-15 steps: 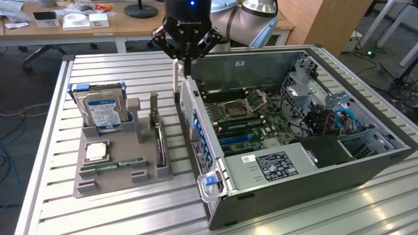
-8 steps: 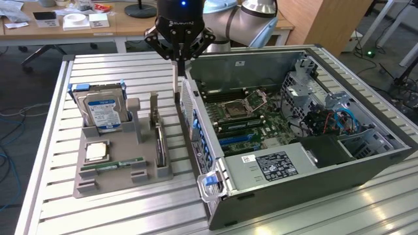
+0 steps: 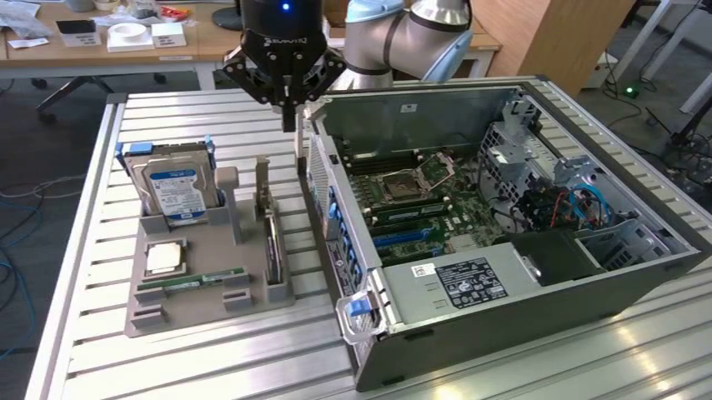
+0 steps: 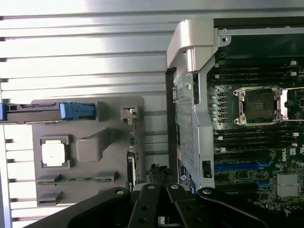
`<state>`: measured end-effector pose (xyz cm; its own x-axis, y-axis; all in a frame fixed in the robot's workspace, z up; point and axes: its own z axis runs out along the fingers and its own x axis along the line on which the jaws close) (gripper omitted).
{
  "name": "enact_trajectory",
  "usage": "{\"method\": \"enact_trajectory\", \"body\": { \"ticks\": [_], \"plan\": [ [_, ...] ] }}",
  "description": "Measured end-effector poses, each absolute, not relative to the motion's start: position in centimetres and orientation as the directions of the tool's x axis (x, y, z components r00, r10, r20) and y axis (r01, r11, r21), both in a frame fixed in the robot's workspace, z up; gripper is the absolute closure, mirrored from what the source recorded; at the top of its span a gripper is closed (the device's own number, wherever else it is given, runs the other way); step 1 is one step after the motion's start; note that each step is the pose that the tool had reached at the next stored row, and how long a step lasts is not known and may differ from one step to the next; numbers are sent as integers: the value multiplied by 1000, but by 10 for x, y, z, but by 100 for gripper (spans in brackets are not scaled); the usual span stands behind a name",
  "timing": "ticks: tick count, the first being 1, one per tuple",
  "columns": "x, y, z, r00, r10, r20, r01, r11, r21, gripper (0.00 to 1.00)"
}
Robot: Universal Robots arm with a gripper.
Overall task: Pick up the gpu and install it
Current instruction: 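Reach for the gpu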
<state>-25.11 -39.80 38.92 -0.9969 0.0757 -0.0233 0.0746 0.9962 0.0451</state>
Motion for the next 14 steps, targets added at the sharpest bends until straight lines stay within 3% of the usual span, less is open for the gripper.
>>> {"method": "enact_trajectory", "body": {
  "ticks": [14],
  "plan": [
    [-278, -396, 386, -997, 79, -23, 78, 996, 44, 89]
  ]
}}
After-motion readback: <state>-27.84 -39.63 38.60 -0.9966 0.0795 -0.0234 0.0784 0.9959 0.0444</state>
